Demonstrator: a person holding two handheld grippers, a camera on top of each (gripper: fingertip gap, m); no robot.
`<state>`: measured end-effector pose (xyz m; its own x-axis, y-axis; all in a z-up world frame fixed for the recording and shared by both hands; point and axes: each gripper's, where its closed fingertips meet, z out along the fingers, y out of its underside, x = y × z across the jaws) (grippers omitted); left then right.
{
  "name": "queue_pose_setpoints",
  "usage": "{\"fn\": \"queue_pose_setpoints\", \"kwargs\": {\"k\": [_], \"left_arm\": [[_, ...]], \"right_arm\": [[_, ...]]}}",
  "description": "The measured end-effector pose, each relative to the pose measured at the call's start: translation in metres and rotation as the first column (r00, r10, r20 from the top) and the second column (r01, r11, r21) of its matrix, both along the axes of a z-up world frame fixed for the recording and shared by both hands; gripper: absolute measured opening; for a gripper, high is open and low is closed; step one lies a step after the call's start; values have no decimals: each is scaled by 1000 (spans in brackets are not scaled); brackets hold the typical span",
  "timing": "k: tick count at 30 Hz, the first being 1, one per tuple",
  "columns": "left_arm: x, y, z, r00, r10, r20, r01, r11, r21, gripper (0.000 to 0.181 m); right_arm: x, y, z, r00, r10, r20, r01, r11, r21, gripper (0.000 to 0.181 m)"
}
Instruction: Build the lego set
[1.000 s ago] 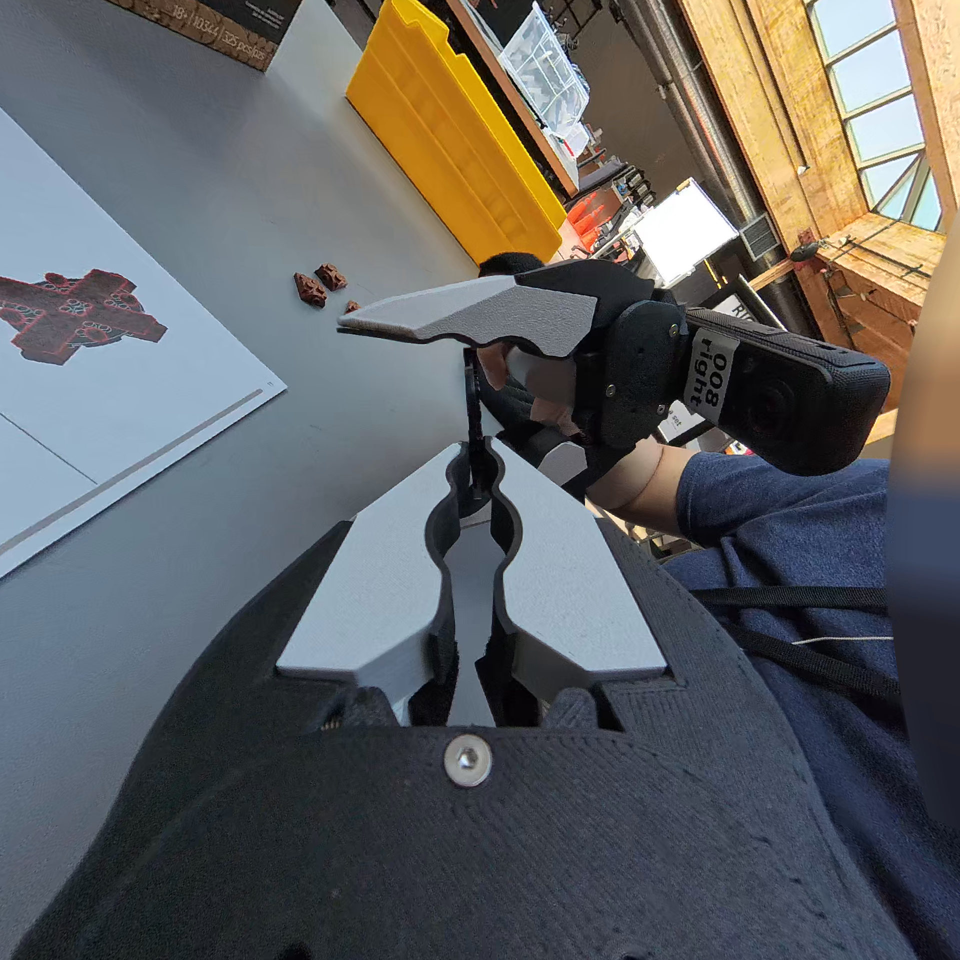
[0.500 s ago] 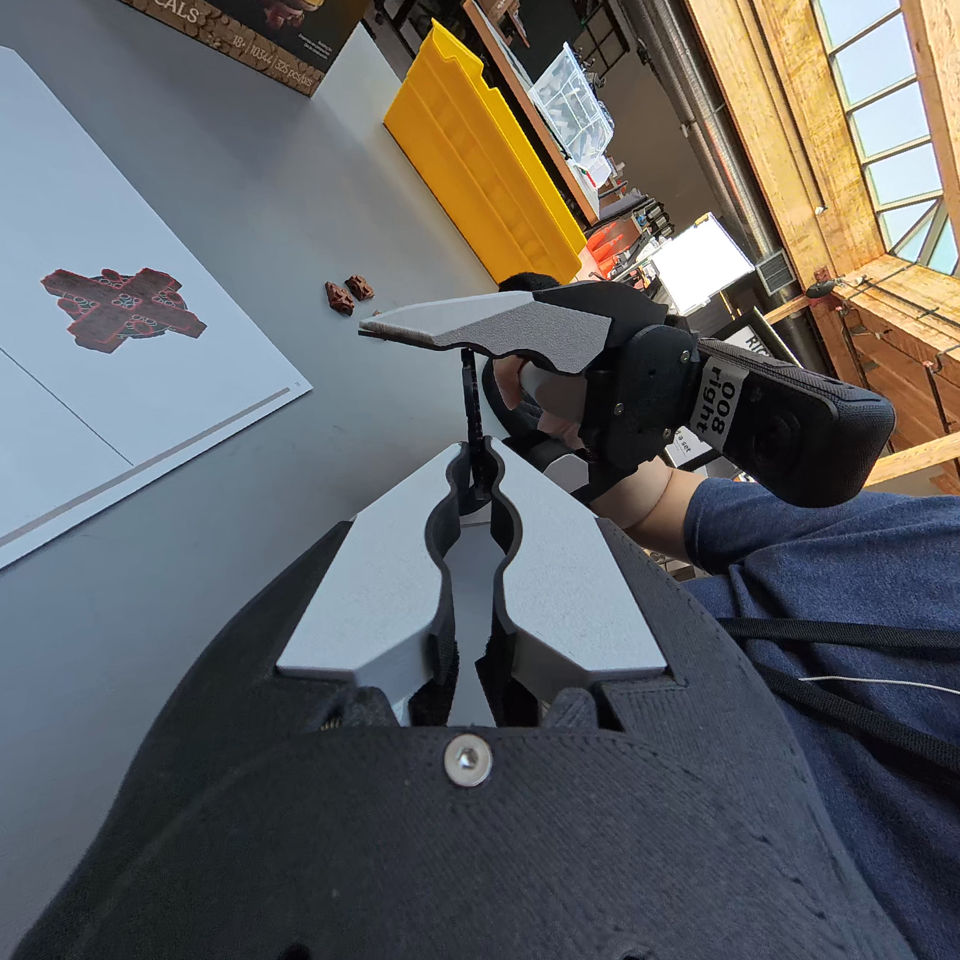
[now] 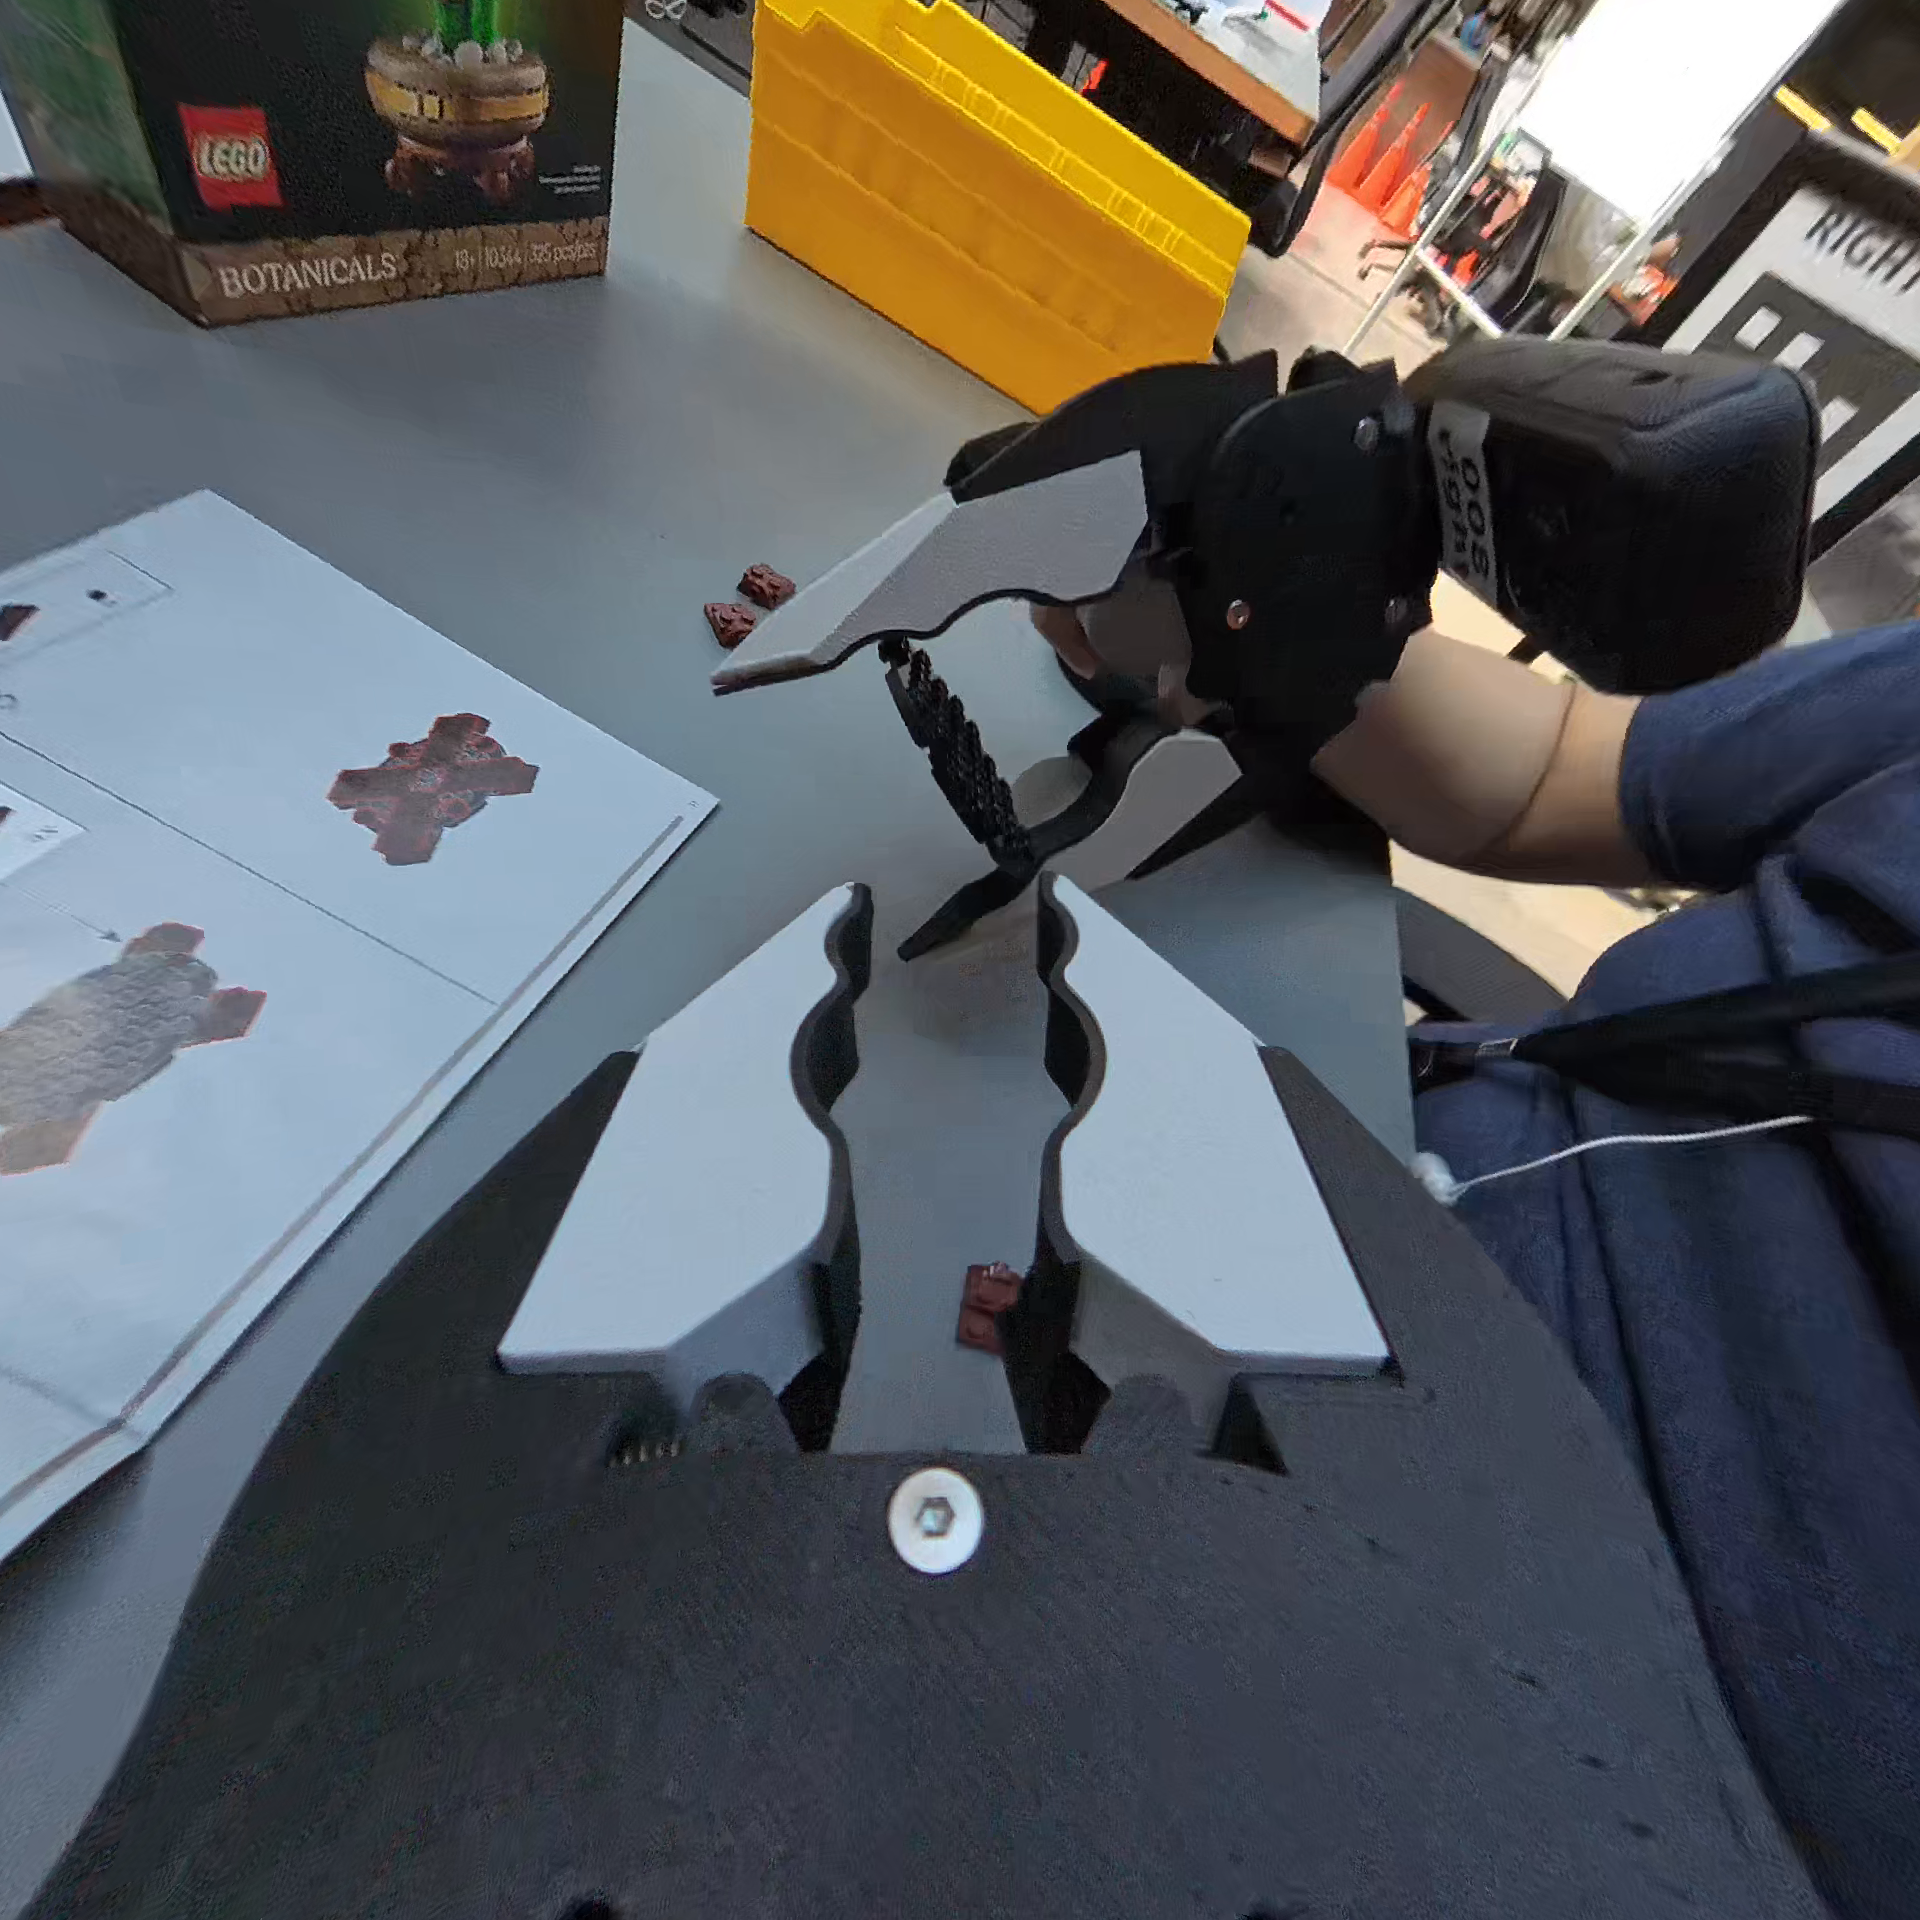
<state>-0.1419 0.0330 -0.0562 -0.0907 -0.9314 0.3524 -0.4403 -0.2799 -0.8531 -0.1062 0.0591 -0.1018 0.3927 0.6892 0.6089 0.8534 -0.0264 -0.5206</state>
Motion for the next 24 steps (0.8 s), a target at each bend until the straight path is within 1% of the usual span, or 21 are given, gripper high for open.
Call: {"fn": "queue_pose_setpoints", "kwargs": {"k": [1, 2, 4, 5, 7, 9, 10, 12, 14, 17, 22, 24], "left_arm": [[-9, -3, 0, 1000, -6, -2, 6, 998, 66, 44], [-19, -9, -1, 1000, -20, -12, 21, 994, 105, 49], [-38, -25, -17, 994, -60, -87, 73, 985, 157, 47], [-46, -29, -30, 986, -61, -155, 92, 976, 197, 42], [-59, -37, -56, 957, -58, -285, 142, 949, 282, 39], [-64, -41, -75, 933, -48, -355, 176, 925, 337, 34], [-64, -42, -81, 930, -47, -365, 183, 920, 347, 32], [-61, -44, -88, 931, -48, -362, 175, 929, 326, 28], [-58, -43, -91, 933, -51, -355, 164, 941, 296, 30], [-64, -42, -98, 912, -54, -406, 182, 941, 283, 33], [-66, -47, -98, 920, -51, -388, 166, 948, 270, 33], [-67, -52, -98, 922, -32, -387, 145, 953, 267, 34]], "right_arm": [[3, -1, 0, 1000, -6, -5, 6, 1000, -11, 82], [6, -2, 0, 1000, -9, -17, 9, 1000, -28, 82], [9, -2, 1, 999, -20, -43, 18, 999, -49, 82], [10, -3, 1, 998, -23, -55, 20, 998, -59, 82], [10, -4, 2, 997, -25, -70, 20, 997, -72, 82], [9, -4, 2, 997, -25, -73, 20, 997, -73, 82], [10, -5, 1, 997, -26, -70, 20, 997, -74, 82], [11, -4, 1, 998, -29, -62, 24, 997, -71, 82], [11, -4, 0, 998, -31, -60, 26, 997, -75, 82], [12, -4, -1, 998, -32, -60, 27, 997, -78, 82], [13, -4, -1, 998, -34, -60, 29, 996, -79, 82], [14, -4, 0, 998, -36, -58, 32, 997, -76, 82]]}}
